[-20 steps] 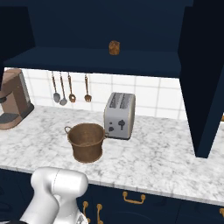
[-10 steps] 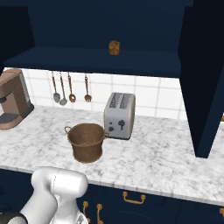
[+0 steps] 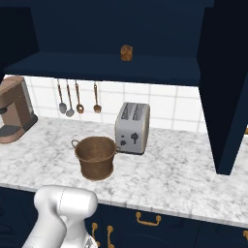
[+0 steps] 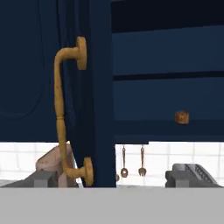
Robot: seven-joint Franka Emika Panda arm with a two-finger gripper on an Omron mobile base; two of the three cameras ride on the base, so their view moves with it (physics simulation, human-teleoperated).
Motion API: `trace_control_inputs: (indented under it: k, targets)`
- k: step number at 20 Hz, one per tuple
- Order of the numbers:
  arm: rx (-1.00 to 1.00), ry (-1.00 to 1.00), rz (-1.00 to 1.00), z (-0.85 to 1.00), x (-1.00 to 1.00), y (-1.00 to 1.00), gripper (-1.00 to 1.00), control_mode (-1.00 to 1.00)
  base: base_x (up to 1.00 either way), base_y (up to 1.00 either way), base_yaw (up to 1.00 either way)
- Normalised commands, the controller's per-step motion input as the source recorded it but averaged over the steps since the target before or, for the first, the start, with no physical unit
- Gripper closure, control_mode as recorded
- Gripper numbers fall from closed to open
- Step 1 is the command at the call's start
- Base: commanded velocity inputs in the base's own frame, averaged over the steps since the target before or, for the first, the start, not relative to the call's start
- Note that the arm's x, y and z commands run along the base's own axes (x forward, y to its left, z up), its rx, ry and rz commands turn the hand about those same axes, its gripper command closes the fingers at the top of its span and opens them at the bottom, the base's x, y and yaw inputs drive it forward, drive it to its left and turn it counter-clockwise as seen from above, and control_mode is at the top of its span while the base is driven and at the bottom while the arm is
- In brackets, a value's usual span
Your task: Open the cabinet, pick up the bread from the cabinet and place it in the basket. Then move the basket to the dining counter.
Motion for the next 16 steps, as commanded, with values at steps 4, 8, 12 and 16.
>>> trace_control_inputs:
  k: [4,8,12,16]
  targets:
    - [0.1,0.0,0.13,0.0,0.04,-1.0,-1.0,-1.0,0.0,0.0,0.0]
    - [0.13,0.01,0.22,0.0,0.29,-1.0,-1.0,-1.0,0.0,0.0,0.0]
    - [0.13,0.01,0.37,0.0,0.68,-0.88,-1.0,-1.0,0.0,0.0,0.0]
    - [0.01,0.0,0.52,-0.07,0.95,-0.19,-1.0,-1.0,0.0,0.0,0.0]
